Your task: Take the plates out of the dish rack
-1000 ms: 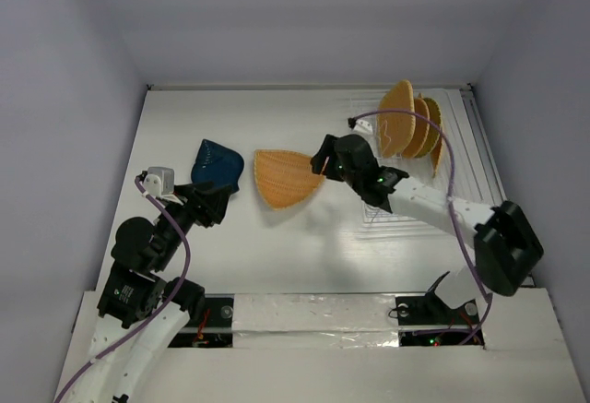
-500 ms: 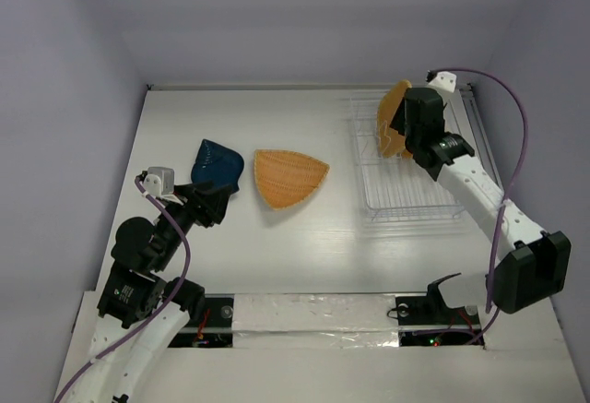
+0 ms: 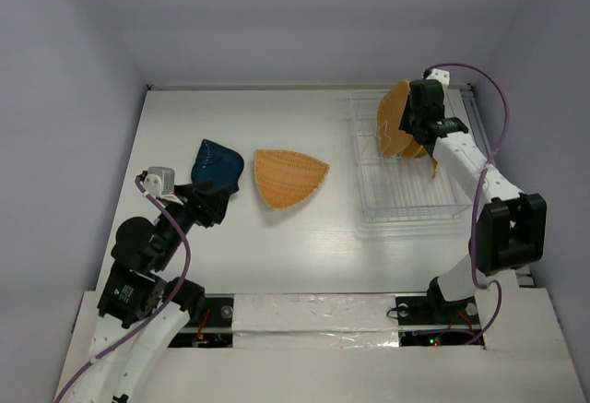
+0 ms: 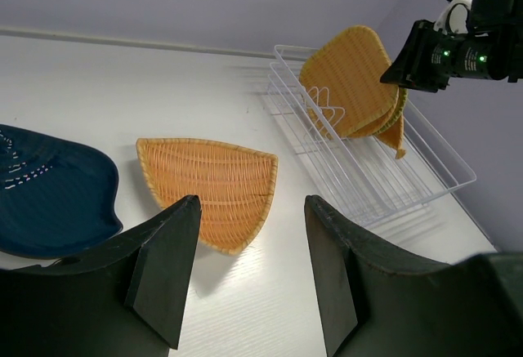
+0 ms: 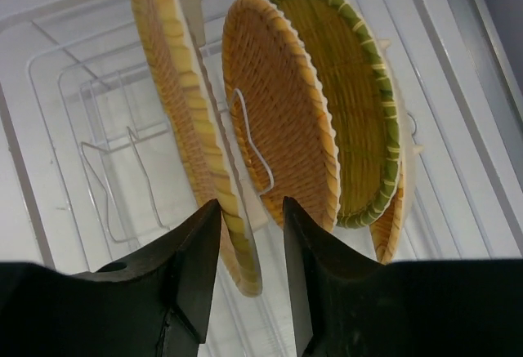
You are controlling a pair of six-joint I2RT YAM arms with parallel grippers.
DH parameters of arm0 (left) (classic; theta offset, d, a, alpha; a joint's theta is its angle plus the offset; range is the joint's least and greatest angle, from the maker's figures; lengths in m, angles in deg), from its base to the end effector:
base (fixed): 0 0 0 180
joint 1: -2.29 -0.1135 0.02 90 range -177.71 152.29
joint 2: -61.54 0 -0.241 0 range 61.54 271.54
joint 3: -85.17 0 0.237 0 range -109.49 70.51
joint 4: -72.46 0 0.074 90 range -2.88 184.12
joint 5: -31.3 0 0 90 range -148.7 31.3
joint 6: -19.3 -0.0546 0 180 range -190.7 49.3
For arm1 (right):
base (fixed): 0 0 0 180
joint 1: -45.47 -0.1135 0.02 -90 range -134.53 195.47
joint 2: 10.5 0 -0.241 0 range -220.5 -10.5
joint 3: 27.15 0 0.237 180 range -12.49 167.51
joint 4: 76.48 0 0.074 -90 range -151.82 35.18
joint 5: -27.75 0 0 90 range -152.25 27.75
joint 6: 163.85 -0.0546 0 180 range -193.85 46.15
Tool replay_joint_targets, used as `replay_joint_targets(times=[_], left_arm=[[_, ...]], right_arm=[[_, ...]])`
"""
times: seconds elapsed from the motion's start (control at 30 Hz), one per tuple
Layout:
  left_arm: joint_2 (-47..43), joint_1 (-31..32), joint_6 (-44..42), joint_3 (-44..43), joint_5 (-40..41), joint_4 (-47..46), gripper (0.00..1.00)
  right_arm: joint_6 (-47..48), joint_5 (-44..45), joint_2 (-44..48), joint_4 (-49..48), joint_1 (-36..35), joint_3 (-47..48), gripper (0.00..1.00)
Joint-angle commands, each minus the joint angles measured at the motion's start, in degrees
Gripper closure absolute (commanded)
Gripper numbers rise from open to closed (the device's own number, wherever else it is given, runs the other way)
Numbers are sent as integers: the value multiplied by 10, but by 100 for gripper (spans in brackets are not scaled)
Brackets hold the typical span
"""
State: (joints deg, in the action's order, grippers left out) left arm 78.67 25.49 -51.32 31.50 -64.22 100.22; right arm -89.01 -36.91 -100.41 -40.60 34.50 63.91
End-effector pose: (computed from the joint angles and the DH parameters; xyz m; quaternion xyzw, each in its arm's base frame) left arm 0.0962 -0.0470 0.3452 0.0582 0.6486 -0.3045 0.6951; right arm 0.3559 0.0452 0.2890 0.1333 0.8601 -0.0870 0.4848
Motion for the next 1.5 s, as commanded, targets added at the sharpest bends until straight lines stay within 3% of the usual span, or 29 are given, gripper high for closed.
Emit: replay_joint_targets(times=[0.0,0.23,0.37,0.63,0.97,1.13,1.47], left_arm=[[6,3,-2,4,-6,-29,49],[3,3,-2,4,-6,-29,49],[1,3,-2,4,-6,-28,49],[-3,3,-2,4,-5,-28,49],[-8,3,-2,5,-7,-29,49],[-7,3,-1,5,-5,-29,49],[-2,3,-2,5,-5,-29,49]], right_arm=[[23,-14,-7,1,-3,41,59],[41,-12,-39,30,-3,71,59],[50,4,-40,30,-3,71,84],[68,7,-9,32,-3,81,100],[115,-9,6,73,-3,142,100],[122,29,5,128,-9,195,100],[91,33,119,147,-38,208,100]])
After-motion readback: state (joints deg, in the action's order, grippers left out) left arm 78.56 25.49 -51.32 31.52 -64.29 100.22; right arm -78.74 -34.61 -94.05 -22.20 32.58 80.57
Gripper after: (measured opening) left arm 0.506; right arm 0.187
